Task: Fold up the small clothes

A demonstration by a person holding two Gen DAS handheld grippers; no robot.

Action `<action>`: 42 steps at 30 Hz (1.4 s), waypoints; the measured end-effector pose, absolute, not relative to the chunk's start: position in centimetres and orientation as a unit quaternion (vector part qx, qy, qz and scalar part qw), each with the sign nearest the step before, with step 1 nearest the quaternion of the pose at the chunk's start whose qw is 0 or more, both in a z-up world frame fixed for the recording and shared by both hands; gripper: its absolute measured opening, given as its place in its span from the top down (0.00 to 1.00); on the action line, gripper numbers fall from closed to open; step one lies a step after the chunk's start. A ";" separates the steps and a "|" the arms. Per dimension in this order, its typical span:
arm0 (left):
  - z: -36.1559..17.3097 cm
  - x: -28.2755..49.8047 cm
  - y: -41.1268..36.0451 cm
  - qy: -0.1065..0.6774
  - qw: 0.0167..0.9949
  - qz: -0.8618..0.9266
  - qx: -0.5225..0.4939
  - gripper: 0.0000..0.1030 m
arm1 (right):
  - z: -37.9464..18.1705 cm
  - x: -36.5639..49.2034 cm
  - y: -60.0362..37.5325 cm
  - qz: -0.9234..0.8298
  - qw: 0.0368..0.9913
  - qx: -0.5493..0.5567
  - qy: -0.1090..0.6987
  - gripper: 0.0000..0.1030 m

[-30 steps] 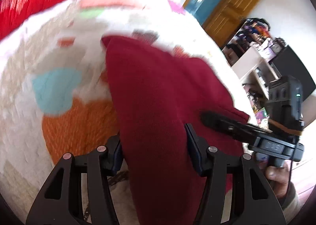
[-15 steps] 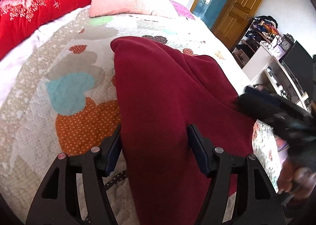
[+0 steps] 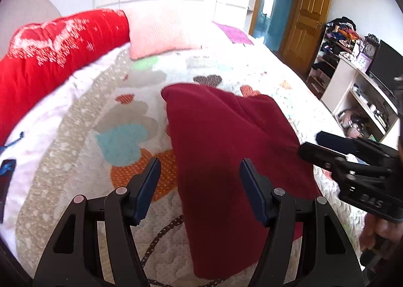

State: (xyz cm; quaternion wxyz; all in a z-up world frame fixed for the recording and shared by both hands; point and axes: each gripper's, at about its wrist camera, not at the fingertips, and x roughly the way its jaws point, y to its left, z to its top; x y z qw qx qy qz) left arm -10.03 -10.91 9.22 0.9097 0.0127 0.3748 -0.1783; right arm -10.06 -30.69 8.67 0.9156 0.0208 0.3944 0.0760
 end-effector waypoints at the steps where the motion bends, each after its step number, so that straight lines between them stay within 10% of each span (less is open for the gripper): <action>1: 9.4 -10.2 -10.9 0.371 0.912 -0.174 0.016 0.37 | 9.1 -10.6 -30.6 0.070 0.919 0.019 0.387 0.53; 42: 11.3 -13.4 -9.7 0.327 0.936 -0.132 0.018 0.37 | 10.2 -14.3 -29.8 0.016 0.928 0.047 0.368 0.38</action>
